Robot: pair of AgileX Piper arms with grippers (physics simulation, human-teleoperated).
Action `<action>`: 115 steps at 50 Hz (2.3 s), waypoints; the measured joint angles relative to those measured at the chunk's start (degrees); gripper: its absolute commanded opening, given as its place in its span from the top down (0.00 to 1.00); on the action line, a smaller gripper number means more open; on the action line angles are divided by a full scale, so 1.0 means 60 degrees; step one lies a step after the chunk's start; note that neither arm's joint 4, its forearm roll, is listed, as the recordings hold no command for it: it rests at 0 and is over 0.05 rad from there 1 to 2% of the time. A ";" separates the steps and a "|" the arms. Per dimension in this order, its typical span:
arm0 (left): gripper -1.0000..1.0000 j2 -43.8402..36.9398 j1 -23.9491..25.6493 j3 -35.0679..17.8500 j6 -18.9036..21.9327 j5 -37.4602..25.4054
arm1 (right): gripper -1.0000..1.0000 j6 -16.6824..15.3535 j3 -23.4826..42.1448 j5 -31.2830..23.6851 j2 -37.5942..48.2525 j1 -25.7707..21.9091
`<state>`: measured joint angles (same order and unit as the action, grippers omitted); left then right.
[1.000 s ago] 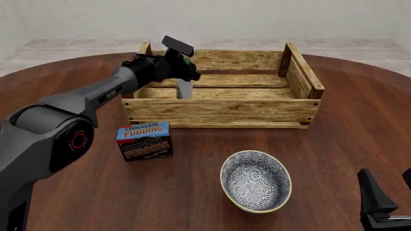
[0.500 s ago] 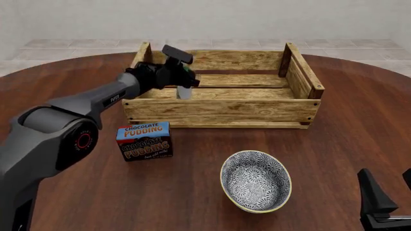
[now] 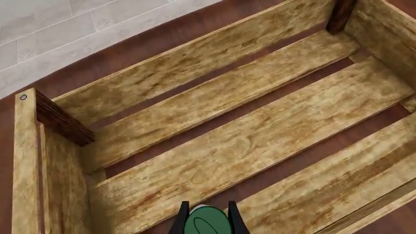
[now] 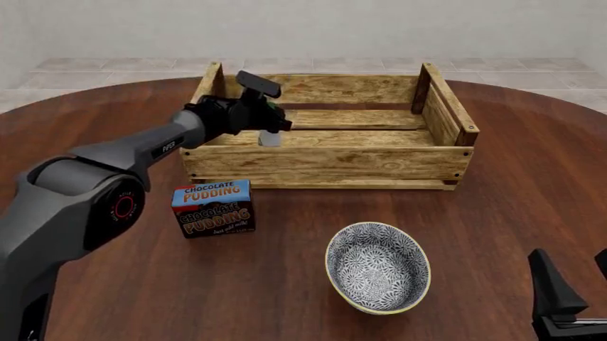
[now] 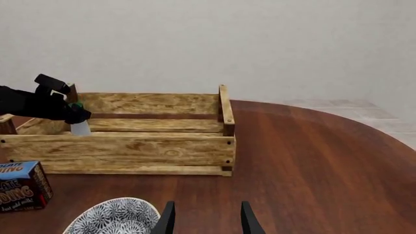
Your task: Pick up the salad dressing and put it in the tray.
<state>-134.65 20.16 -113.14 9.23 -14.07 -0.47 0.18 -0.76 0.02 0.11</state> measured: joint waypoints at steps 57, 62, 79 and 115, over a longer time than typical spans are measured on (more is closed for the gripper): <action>0.00 -0.0138 -0.0209 0.0234 0.0234 0.0334 | 0.00 -0.0028 -0.0001 0.0004 0.0000 -0.0006; 0.00 -0.0131 -0.0228 0.0246 0.0267 0.0329 | 0.00 -0.0033 -0.0005 0.0011 0.0000 -0.0011; 0.00 0.0073 -0.0242 0.0311 0.0353 0.0267 | 0.00 -0.0052 -0.0002 0.0014 0.0000 -0.0016; 0.00 0.0829 -0.0145 0.0285 0.0280 -0.0122 | 0.00 -0.0140 0.0010 -0.0003 0.0000 -0.0053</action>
<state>-129.68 19.29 -111.42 10.91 -14.80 -1.30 0.24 -0.78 0.02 -0.21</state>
